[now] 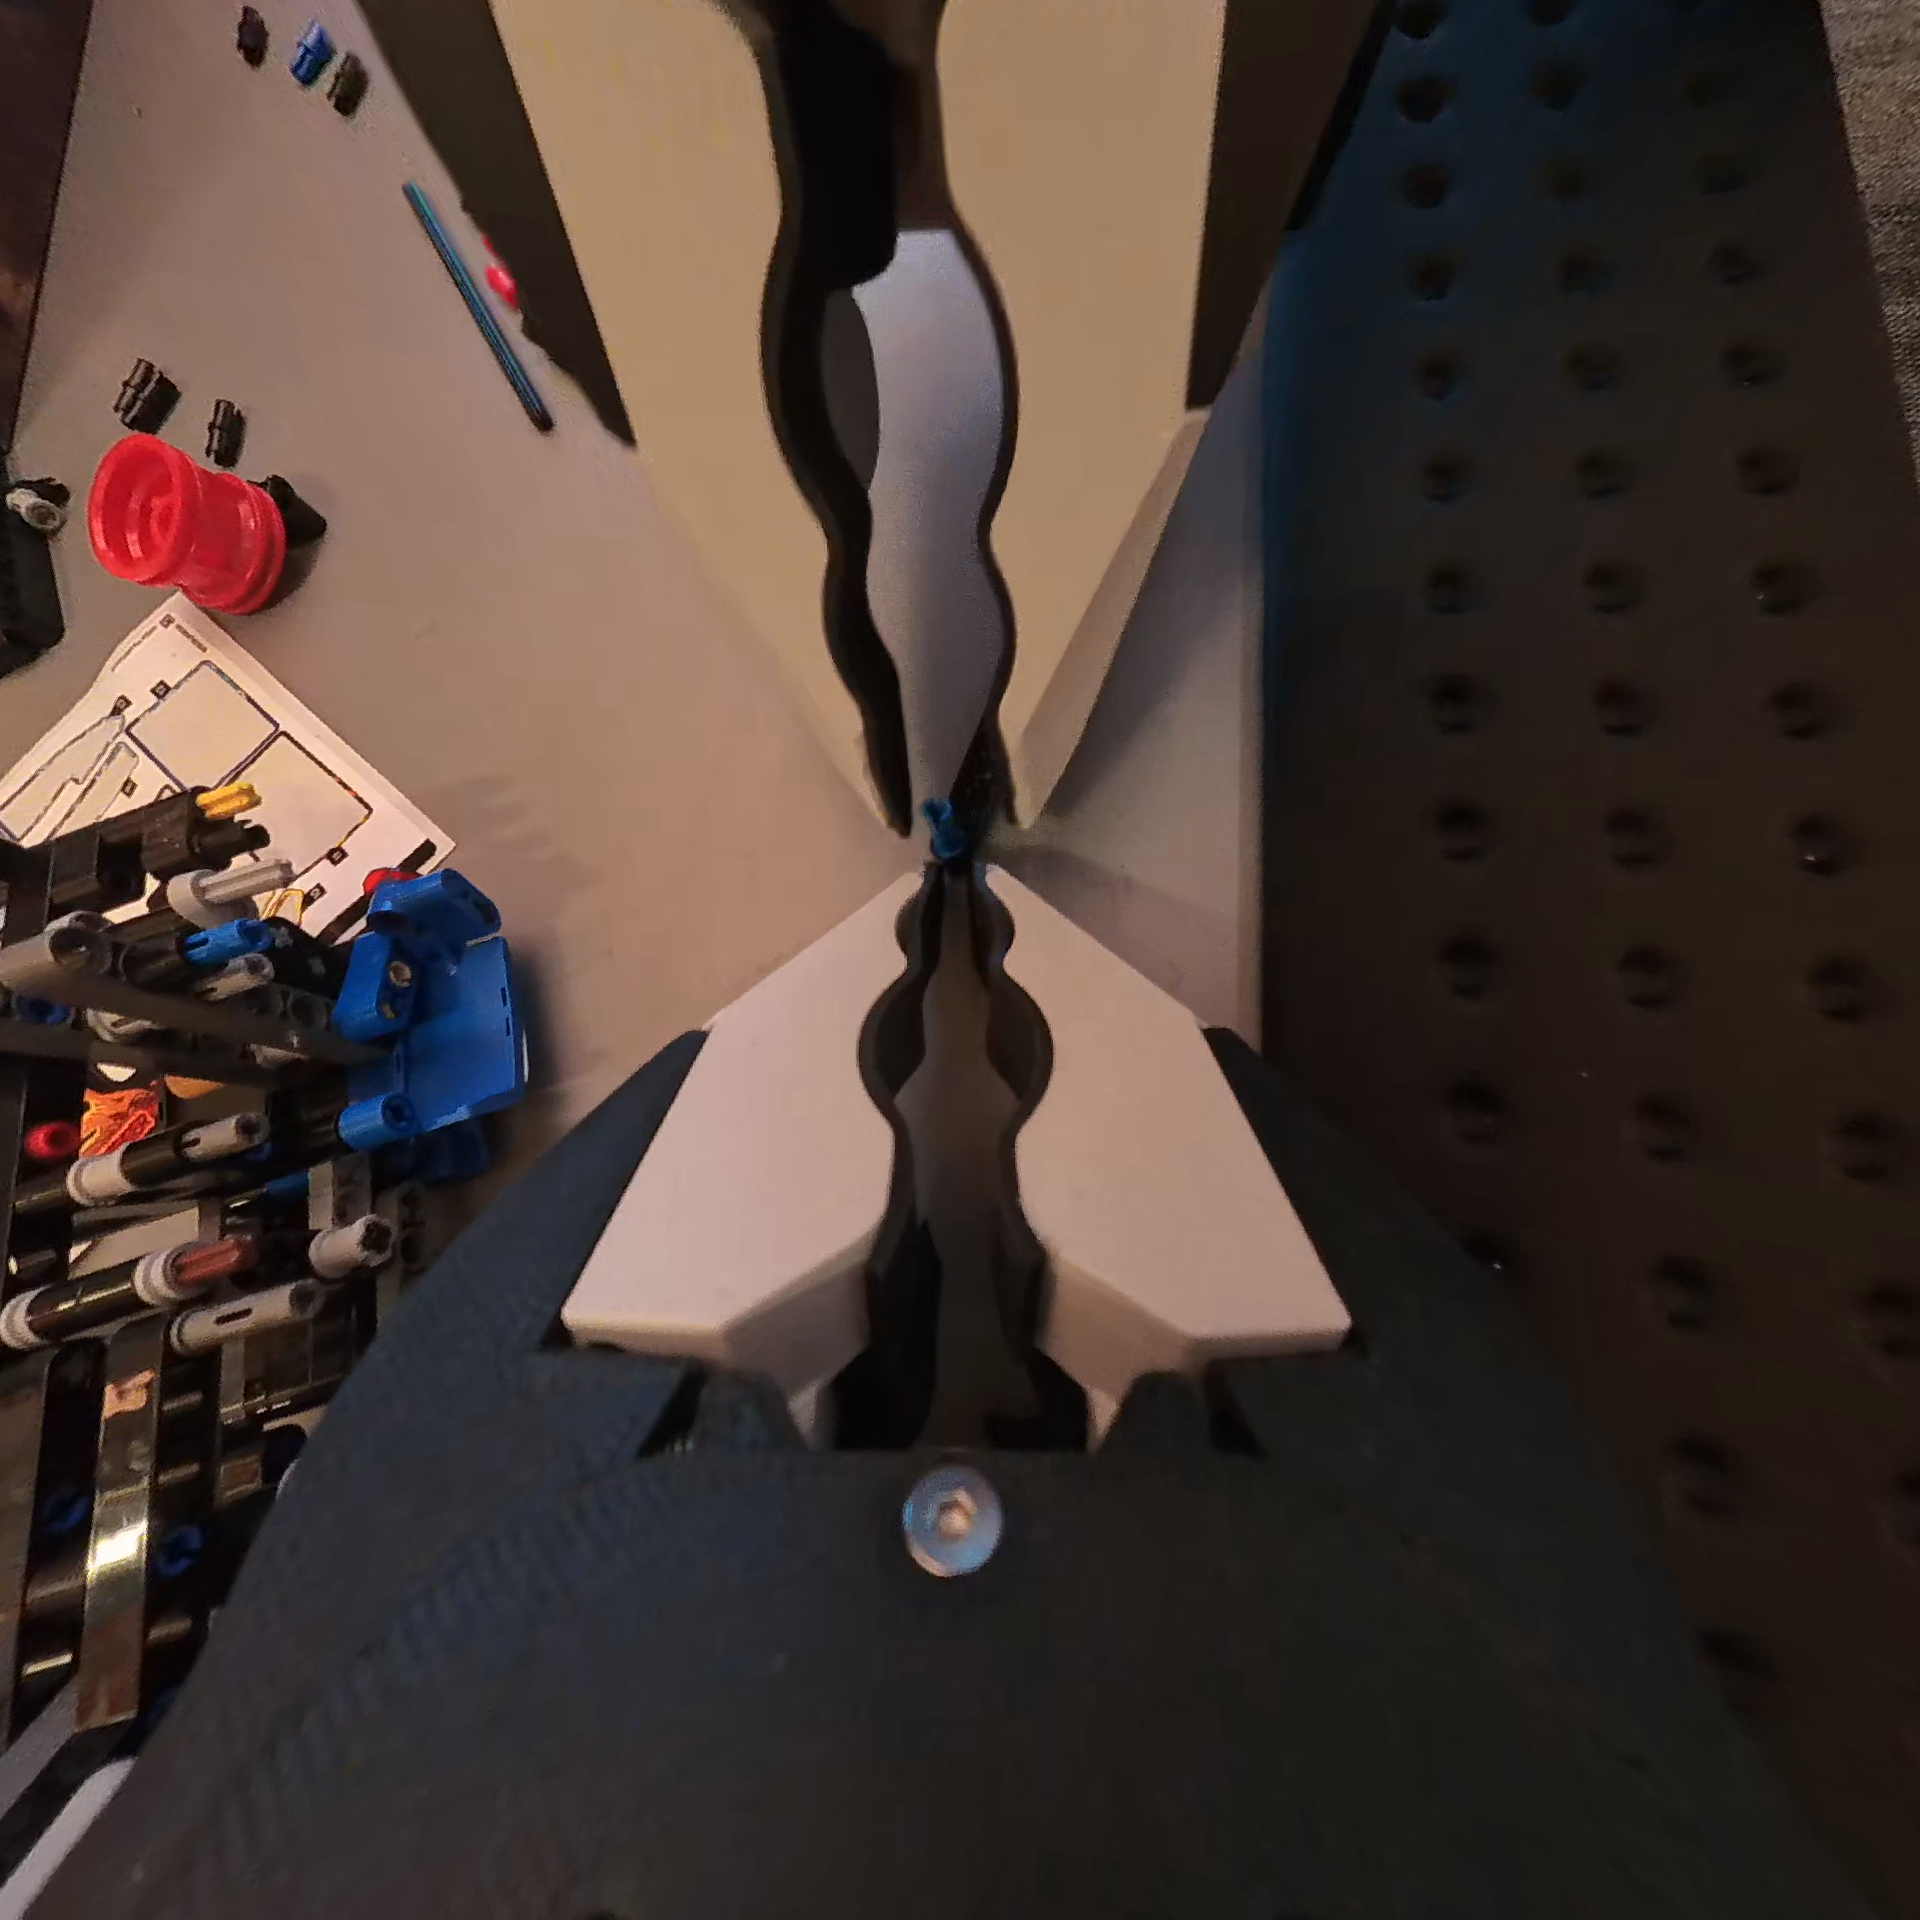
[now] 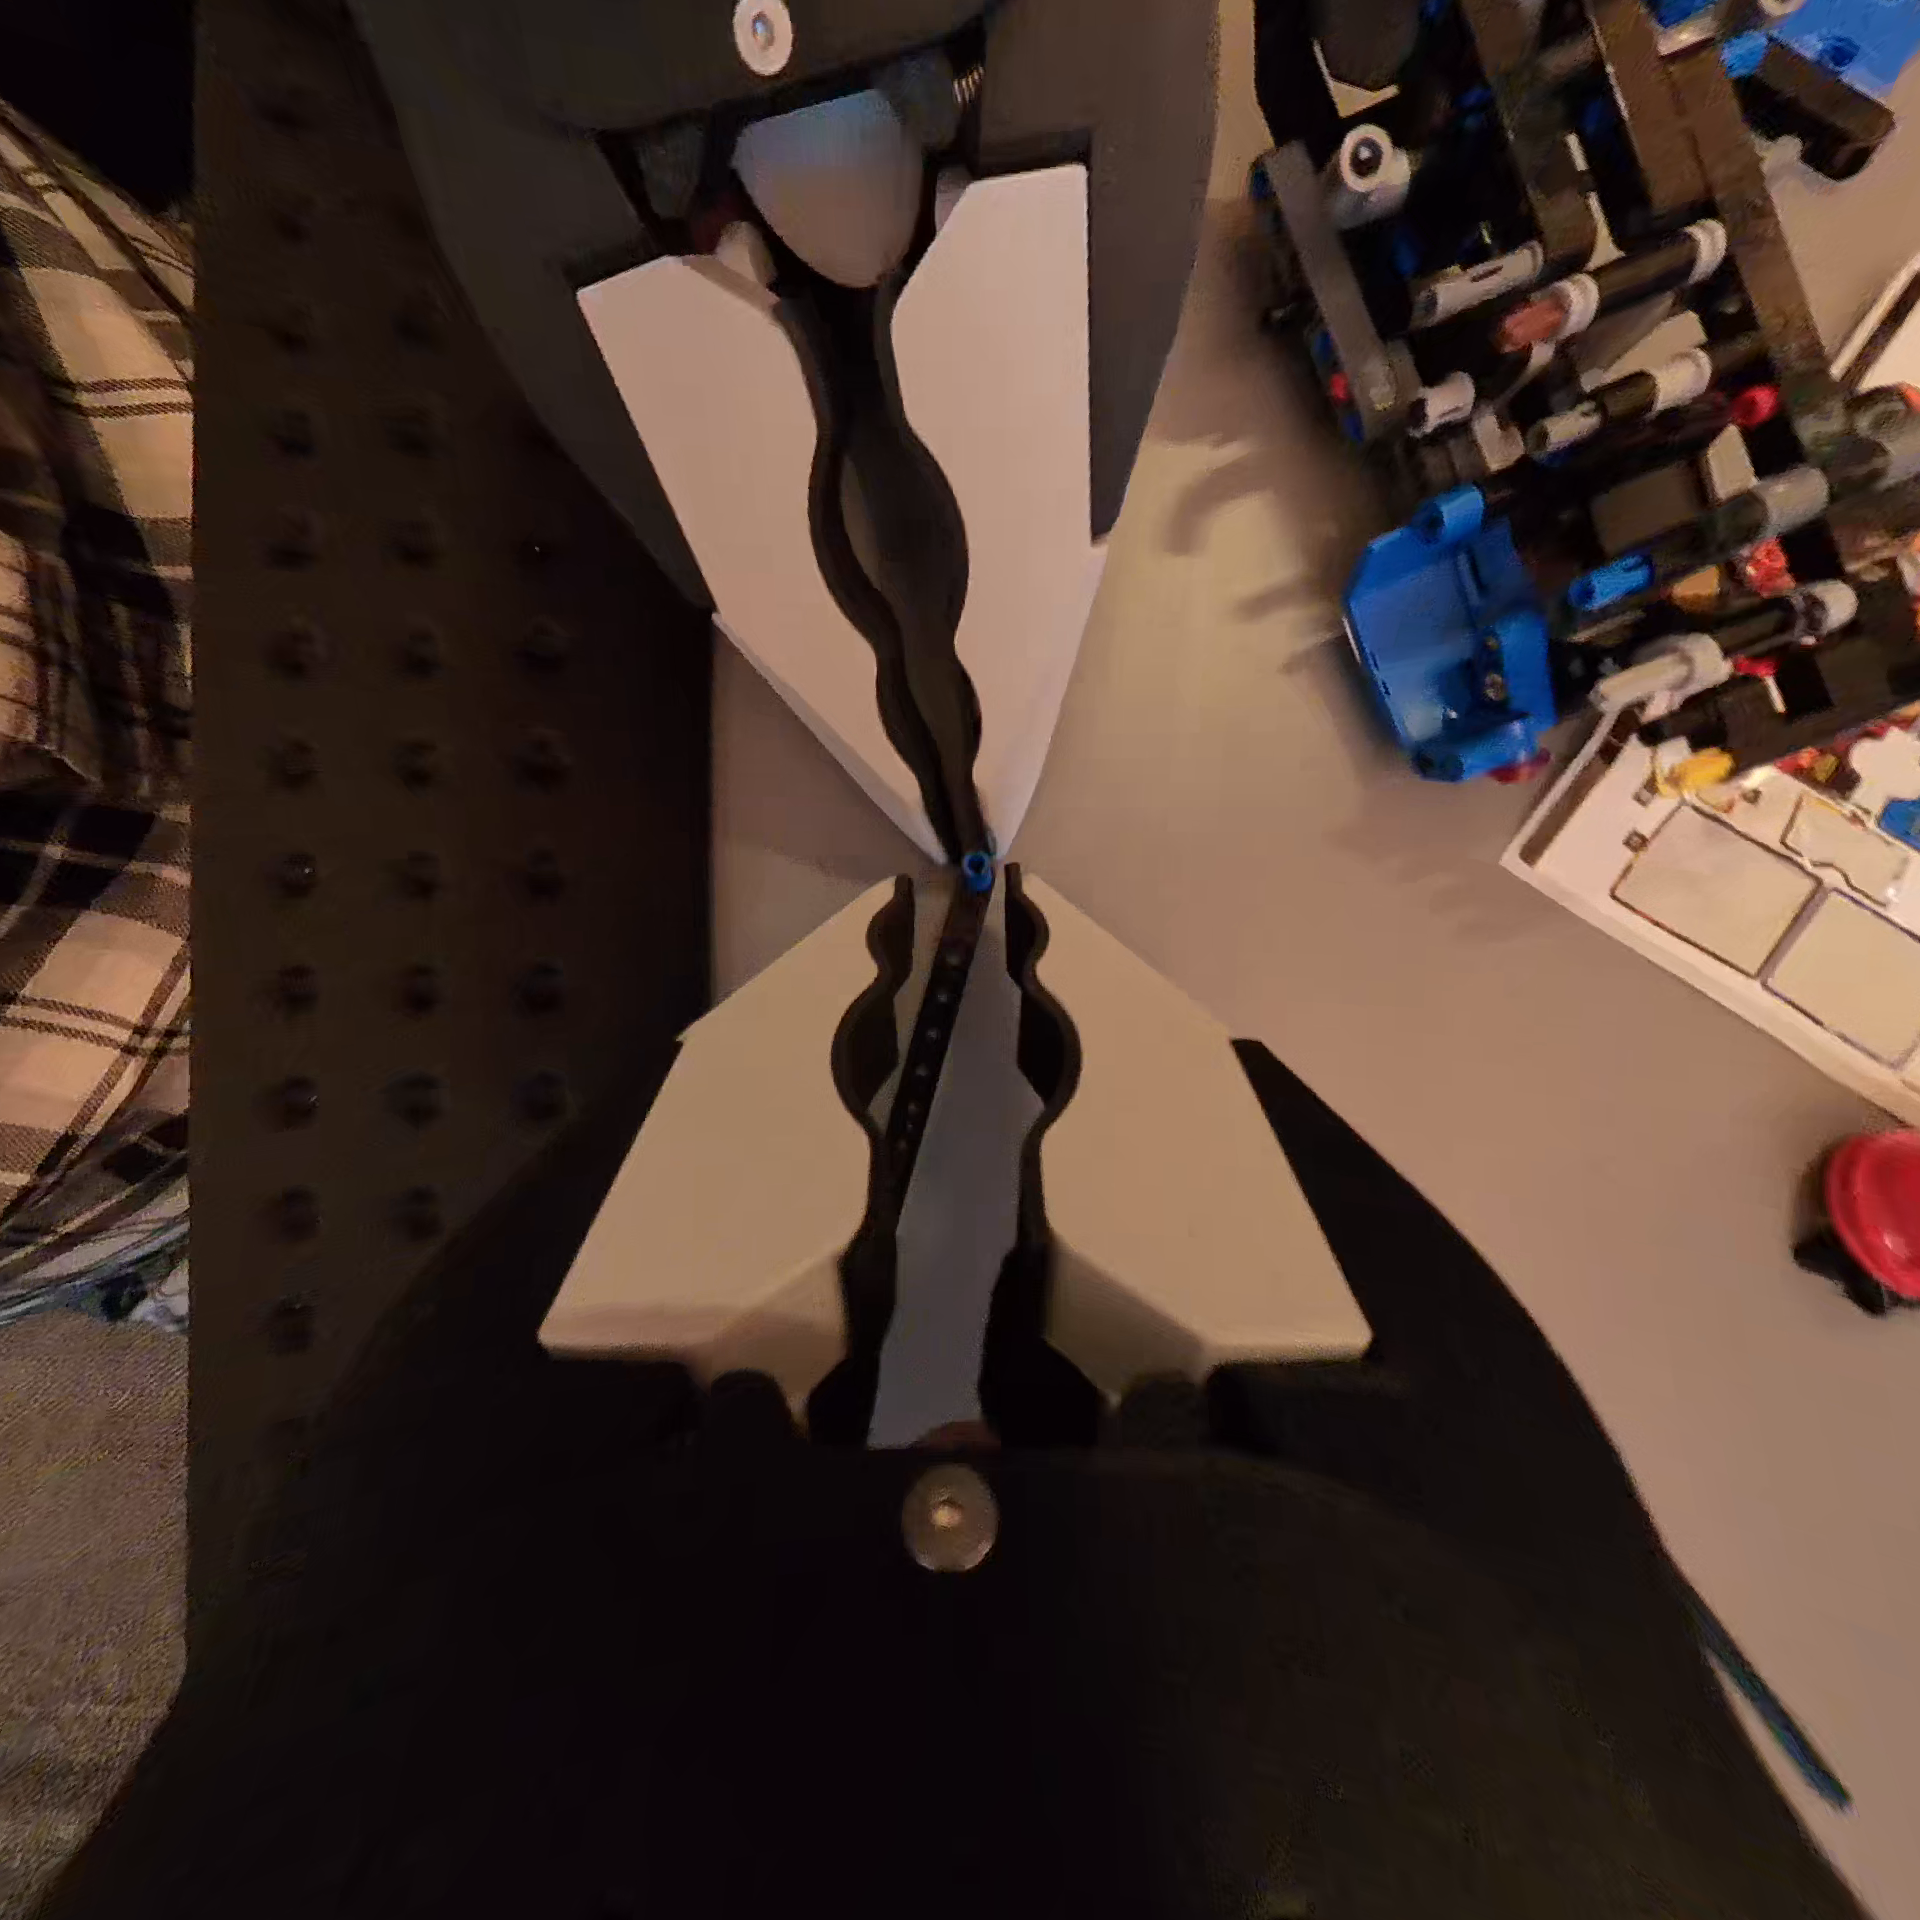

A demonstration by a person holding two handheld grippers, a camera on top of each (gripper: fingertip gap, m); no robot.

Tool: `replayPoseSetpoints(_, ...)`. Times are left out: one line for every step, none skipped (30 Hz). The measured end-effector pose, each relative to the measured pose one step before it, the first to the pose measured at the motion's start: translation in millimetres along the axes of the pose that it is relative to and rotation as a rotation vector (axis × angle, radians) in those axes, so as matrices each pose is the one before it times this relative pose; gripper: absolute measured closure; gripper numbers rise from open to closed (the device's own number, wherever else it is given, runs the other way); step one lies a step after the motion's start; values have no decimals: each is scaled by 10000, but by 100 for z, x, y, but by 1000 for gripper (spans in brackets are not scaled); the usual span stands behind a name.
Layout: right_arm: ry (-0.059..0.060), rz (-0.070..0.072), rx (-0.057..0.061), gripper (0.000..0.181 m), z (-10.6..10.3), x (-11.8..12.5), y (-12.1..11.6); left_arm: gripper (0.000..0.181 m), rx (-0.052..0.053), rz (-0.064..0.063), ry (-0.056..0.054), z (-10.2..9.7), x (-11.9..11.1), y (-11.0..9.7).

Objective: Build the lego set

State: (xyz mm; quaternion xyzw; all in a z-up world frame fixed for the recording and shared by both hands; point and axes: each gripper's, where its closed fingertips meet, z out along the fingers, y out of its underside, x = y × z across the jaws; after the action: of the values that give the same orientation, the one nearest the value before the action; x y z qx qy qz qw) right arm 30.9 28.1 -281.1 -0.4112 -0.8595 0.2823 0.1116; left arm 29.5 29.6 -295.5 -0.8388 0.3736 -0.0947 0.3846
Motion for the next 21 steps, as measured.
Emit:
replayPoseSetpoints(215, 32, -5, 165, -319, 29, 224, 178, 0, -1, -1, 0, -1, 0)
replayPoseSetpoints(285, 42, -72, 162, -294, 174, 325, 178, 1, -1, -1, -6, -2, -8)
replayPoseSetpoints(203, 85, -82, 160, -190, 102, 356, 178, 0, 7, -3, -6, -2, 5)
replayPoseSetpoints(126, 71, -151, 163, -16, 30, 446, 178, 0, 7, -5, 3, 9, -7)
replayPoseSetpoints(107, 25, -220, 163, 159, -19, 510, 178, -1, 12, -17, 14, -3, -4)
replayPoseSetpoints(3, -1, -168, 163, 274, -171, 371, 178, -1, 21, -25, 15, 7, -24)
replayPoseSetpoints(-19, -17, -78, 168, 300, -175, 211, 178, -1, 26, -25, 21, 4, -17)
replayPoseSetpoints(-57, -6, 37, 175, 220, -182, 8, 177, -1, 9, -35, 5, -13, -12)
replayPoseSetpoints(46, 60, 70, 175, 56, 56, -50, 176, -3, -14, -37, -2, -43, 4)
replayPoseSetpoints(129, 57, 45, 176, -17, 269, 0, 175, 13, -30, -52, -16, -81, -2)
replayPoseSetpoints(-4, -33, 104, 176, -32, 69, -70, 171, 23, -36, -66, -22, -99, -31)
replayPoseSetpoints(-11, -189, 279, 176, -112, -39, -355, 167, 19, -35, -75, -12, -91, -42)
replayPoseSetpoints(-15, -145, 232, 177, -142, -66, -336, 162, 21, -12, -81, -4, -39, -68)
replayPoseSetpoints(57, -112, -9, 177, -91, 77, -49, 160, 27, 16, -24, 13, 105, -119)
replayPoseSetpoints(207, -287, -68, 177, -58, 235, 18, 159, 52, 31, -4, 21, 170, -170)
replayPoseSetpoints(180, -326, 25, 177, -51, 192, -101, 159, 62, 39, -55, 7, 75, -189)
replayPoseSetpoints(126, -171, 103, 177, -73, 189, -194, 159, 100, 57, -168, -57, -172, -229)
replayPoseSetpoints(155, -140, 80, 177, -59, 270, -142, 161, 126, 72, -249, -141, -385, -255)
replayPoseSetpoints(163, -285, 94, 177, -75, 216, -145, 163, 123, 58, -179, -155, -347, -222)
replayPoseSetpoints(159, -261, 181, 177, -123, 196, -269, 166, 81, 1, -38, -67, -159, -127)
replayPoseSetpoints(105, -86, 138, 177, -130, 195, -225, 169, 83, -4, 22, -10, -26, -82)
